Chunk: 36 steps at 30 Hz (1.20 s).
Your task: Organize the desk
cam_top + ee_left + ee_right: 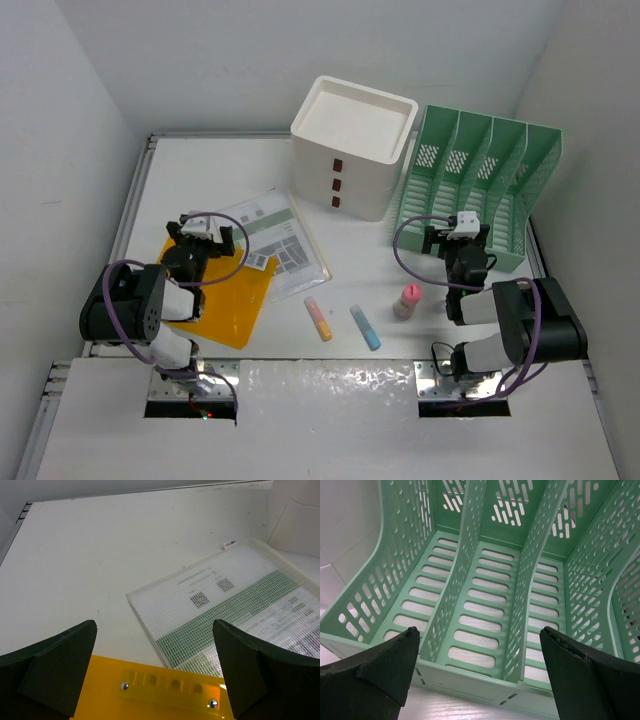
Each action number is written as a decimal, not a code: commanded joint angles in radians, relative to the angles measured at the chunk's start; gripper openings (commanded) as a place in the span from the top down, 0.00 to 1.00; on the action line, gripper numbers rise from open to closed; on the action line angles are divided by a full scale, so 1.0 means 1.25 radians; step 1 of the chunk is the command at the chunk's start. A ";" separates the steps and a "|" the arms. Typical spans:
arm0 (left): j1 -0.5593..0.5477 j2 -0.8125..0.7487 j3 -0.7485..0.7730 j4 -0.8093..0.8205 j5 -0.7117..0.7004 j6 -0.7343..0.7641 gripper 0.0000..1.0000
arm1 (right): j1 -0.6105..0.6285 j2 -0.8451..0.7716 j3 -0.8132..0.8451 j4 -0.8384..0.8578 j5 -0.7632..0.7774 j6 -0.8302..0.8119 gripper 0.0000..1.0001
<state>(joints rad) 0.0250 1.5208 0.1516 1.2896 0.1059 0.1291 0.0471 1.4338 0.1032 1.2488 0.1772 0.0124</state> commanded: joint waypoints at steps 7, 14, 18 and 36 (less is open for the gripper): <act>-0.002 -0.070 0.092 -0.040 0.075 0.011 0.00 | -0.014 -0.040 0.015 -0.214 0.073 -0.022 0.01; 0.000 -0.188 0.487 -0.746 0.152 0.060 0.09 | -0.013 -0.261 0.294 -0.771 0.072 0.060 0.10; 0.000 -0.131 0.727 -0.983 0.260 0.067 0.15 | 0.000 -0.320 0.467 -1.031 0.040 0.130 0.33; -0.516 0.059 0.909 -1.066 -0.032 0.130 0.33 | 0.141 0.215 1.295 -1.297 -0.415 -0.112 0.38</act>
<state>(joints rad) -0.6086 1.5288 1.2270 -0.0914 0.2230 0.3309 0.2192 1.5848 1.6127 -0.2520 -0.2848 -0.0757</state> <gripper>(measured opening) 0.647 0.622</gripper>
